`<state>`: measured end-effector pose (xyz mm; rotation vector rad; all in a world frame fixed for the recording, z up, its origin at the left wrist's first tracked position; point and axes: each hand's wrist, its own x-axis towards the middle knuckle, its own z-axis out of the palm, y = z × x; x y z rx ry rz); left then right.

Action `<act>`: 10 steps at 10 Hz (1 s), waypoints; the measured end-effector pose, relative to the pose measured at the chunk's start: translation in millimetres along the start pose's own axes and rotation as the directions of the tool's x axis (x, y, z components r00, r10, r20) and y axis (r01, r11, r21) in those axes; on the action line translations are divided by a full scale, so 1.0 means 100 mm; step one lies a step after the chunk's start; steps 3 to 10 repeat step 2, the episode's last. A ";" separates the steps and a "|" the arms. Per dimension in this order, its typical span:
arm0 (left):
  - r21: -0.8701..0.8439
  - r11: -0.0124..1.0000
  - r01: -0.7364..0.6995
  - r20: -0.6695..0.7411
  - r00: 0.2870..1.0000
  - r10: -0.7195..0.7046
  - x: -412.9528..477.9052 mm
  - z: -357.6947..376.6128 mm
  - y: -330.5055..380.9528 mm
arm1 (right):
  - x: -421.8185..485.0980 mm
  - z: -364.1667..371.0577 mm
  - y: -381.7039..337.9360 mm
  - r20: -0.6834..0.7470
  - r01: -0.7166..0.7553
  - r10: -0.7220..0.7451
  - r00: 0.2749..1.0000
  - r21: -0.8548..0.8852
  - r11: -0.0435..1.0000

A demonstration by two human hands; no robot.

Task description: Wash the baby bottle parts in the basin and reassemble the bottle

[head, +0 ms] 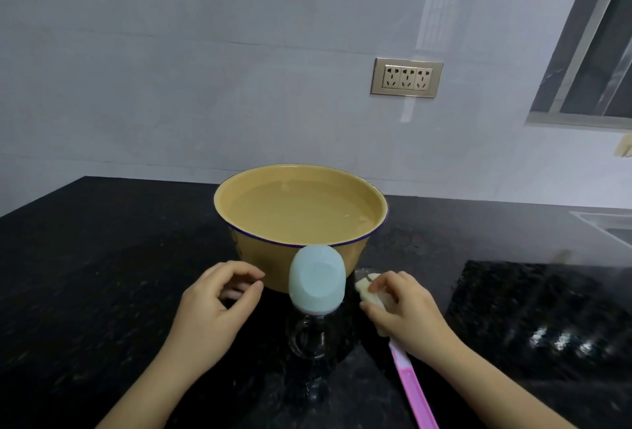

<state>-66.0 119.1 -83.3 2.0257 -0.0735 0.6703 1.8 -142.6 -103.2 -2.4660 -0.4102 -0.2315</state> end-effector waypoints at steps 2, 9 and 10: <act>-0.120 0.988 0.096 0.031 0.995 -0.093 0.04 0.01 0.02 | -0.03 -0.03 -0.01 -0.040 0.020 -0.029 0.999 -0.204 0.979; -0.120 0.988 0.096 0.031 0.995 -0.093 0.04 0.01 0.02 | -0.03 -0.03 -0.01 -0.040 0.020 -0.029 0.999 -0.204 0.979; -0.120 0.988 0.096 0.031 0.995 -0.093 0.04 0.01 0.02 | -0.03 -0.03 -0.01 -0.040 0.020 -0.029 0.999 -0.204 0.979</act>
